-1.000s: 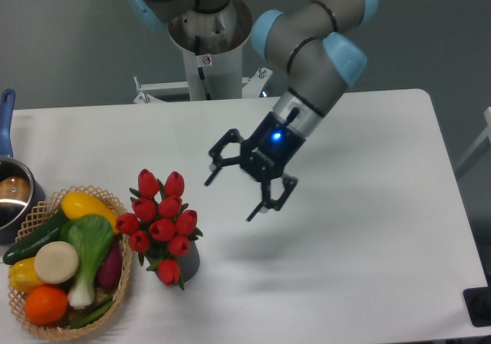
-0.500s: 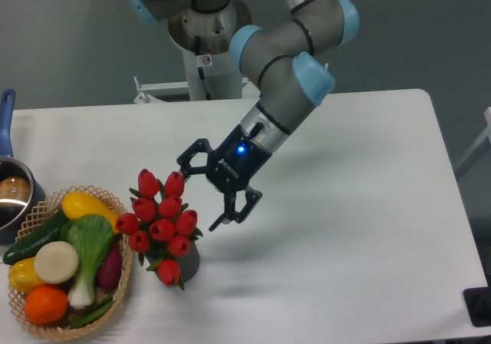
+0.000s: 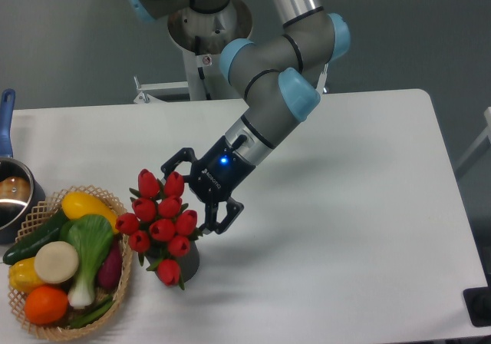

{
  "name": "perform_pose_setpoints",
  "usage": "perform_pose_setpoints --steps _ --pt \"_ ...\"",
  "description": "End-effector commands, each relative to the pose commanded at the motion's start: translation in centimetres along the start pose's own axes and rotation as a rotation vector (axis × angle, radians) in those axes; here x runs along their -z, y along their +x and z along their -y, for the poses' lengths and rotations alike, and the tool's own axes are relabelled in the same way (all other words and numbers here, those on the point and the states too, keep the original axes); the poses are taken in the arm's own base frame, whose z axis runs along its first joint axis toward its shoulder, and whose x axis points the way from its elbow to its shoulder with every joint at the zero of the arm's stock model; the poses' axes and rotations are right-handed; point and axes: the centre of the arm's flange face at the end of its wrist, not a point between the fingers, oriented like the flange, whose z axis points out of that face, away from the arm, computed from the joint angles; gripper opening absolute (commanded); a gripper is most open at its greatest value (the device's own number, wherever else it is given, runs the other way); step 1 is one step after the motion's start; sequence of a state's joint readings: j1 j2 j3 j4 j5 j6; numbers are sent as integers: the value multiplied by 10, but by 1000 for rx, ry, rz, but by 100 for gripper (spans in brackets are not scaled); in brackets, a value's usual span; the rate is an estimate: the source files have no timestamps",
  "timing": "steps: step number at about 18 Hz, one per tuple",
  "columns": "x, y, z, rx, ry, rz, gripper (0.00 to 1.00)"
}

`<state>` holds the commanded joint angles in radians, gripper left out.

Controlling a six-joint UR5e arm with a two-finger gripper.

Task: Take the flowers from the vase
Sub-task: 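Lower the gripper around the tulip stems and close it, then lift the gripped tulip bunch up out of the grey vase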

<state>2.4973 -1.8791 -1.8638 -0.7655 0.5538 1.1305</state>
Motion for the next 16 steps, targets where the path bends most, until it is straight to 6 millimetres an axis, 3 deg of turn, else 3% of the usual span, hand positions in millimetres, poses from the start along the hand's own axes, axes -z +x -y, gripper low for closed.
perform_pose_setpoints --steps 1,2,4,5,6,7,16 --pt "0 1 1 -1 6 -2 100" --pt "1 1 2 -3 10 -3 92" --pt "1 1 2 -1 10 -4 55" --pt "1 1 2 -3 10 -3 28" --pt "1 2 3 -3 9 -2 12" --pt "2 1 3 -3 10 0 3" --pt "13 -2 10 28 17 20 0"
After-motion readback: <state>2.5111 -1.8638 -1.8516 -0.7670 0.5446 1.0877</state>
